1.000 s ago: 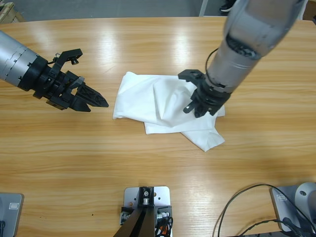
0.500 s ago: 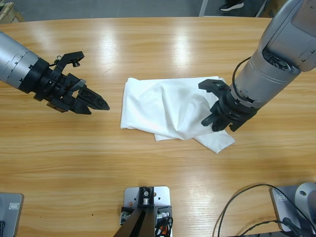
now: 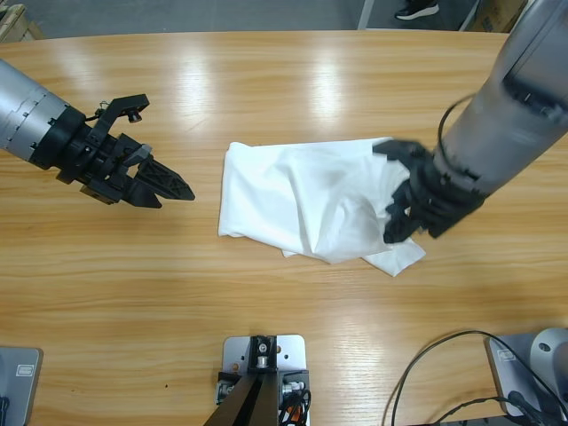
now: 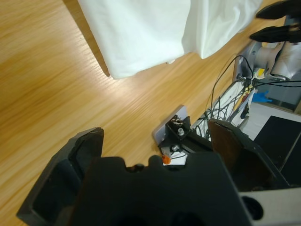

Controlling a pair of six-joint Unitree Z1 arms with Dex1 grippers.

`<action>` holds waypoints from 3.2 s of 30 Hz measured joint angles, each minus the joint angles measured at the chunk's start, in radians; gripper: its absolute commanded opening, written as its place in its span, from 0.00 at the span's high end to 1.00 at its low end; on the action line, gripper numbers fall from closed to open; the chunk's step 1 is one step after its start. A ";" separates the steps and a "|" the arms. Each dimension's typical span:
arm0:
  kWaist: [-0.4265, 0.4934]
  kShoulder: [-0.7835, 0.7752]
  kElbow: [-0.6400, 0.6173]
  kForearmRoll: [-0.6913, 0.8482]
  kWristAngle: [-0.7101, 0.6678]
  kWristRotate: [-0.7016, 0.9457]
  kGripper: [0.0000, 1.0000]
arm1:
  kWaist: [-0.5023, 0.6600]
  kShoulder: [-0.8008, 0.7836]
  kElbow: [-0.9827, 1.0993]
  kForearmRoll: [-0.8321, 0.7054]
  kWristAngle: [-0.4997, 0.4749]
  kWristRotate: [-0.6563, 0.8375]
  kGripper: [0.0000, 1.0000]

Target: Fold clothes

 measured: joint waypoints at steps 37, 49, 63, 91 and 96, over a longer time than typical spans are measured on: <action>0.001 -0.034 0.009 0.011 0.015 0.012 0.14 | -0.028 0.241 -0.215 0.127 -0.028 -0.103 1.00; 0.001 -0.031 0.004 0.011 0.015 0.012 0.14 | -0.050 0.188 -0.103 0.110 -0.016 -0.069 1.00; 0.002 -0.032 0.004 0.032 0.015 0.013 0.14 | -0.083 0.060 -0.073 0.048 0.027 -0.070 0.13; 0.011 -0.031 0.002 0.049 0.031 0.023 0.14 | -0.236 0.238 -0.169 0.045 0.046 -0.201 1.00; 0.015 -0.031 0.002 0.052 0.031 0.026 0.14 | -0.237 0.260 -0.177 0.045 0.048 -0.212 1.00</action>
